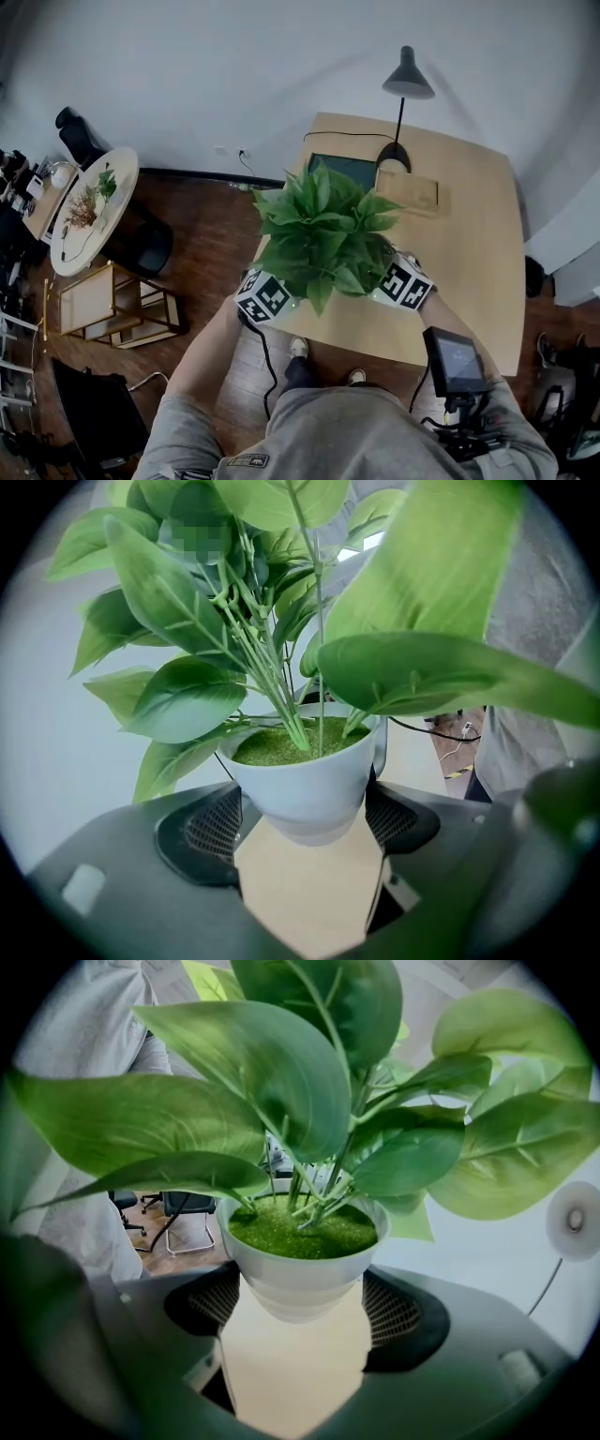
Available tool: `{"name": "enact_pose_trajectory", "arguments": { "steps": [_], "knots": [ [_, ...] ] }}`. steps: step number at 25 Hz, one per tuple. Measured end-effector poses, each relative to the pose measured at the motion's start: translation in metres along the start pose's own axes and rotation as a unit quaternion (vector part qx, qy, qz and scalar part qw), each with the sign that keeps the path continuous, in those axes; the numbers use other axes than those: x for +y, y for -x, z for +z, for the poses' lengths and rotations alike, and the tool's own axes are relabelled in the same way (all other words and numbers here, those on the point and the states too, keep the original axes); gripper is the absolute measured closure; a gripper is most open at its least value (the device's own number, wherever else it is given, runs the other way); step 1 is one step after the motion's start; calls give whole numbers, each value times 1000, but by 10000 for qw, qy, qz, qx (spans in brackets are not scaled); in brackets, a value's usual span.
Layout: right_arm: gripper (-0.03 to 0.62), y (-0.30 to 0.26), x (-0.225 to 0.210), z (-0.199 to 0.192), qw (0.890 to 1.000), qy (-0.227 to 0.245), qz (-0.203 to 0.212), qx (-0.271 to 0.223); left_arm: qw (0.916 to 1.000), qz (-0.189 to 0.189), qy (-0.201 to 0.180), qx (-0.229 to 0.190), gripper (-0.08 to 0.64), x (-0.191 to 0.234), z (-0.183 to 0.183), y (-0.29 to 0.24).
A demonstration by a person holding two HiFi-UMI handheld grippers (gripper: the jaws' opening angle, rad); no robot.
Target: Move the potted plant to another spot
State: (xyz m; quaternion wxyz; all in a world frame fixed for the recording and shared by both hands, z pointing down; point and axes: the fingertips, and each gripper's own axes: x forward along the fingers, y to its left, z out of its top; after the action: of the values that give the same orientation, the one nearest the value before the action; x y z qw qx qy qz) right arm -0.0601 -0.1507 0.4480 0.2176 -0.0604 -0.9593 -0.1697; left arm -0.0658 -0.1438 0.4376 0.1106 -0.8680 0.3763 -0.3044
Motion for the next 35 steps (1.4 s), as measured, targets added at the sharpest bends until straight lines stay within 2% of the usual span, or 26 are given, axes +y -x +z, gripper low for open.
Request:
{"name": "enact_pose_trajectory", "arguments": {
  "steps": [4,9,17,27,35],
  "knots": [
    [176,-35,-14,3,10000,-64,3,32,10000,-49,8,-16,152,25,-27,6],
    [176,-90,-43,14,9993,-306,-132,165,9995,-313,-6,-86,152,72,-70,18],
    [176,-128,-77,2,9967,-599,-306,453,9975,-686,18,-193,152,113,-102,8],
    [176,-178,-87,-47,9913,-1022,-229,792,9938,-1061,287,-153,152,124,-163,-19],
    [176,-211,-87,-84,9880,-1278,-119,862,9908,-1254,494,-64,152,119,-211,-44]
  ]
}}
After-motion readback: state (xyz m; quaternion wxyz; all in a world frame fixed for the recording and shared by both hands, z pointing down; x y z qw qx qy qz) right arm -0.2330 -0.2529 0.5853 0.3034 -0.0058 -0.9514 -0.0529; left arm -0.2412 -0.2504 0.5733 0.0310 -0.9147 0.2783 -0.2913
